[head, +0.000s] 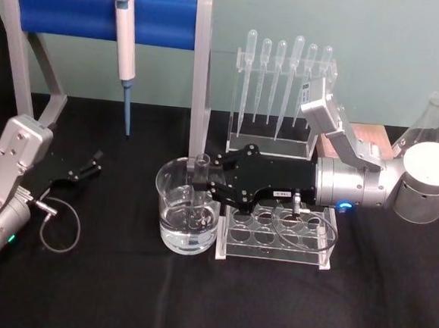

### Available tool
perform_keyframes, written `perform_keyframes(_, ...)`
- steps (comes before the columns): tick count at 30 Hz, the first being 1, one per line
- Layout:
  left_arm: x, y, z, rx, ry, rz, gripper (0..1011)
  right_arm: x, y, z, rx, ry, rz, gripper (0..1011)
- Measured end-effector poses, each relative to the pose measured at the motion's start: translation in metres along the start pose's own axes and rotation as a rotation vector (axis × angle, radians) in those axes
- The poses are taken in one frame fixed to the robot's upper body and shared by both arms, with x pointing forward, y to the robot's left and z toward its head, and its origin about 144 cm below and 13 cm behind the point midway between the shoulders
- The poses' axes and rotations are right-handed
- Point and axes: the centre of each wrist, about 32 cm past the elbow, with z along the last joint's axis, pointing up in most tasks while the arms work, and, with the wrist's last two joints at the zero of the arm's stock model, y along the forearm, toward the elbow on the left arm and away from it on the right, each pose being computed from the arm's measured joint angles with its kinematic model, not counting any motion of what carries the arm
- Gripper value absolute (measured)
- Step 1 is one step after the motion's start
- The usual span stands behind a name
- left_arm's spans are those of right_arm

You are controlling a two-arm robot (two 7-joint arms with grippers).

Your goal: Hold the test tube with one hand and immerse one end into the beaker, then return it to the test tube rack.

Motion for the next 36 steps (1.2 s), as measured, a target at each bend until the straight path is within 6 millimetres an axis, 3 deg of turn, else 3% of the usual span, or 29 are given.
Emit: perform_keyframes(36, 0.0, 0.0, 0.0, 0.0, 0.0, 0.0, 1000, 0.0, 0.0, 0.0, 0.0, 0.0, 0.0, 233)
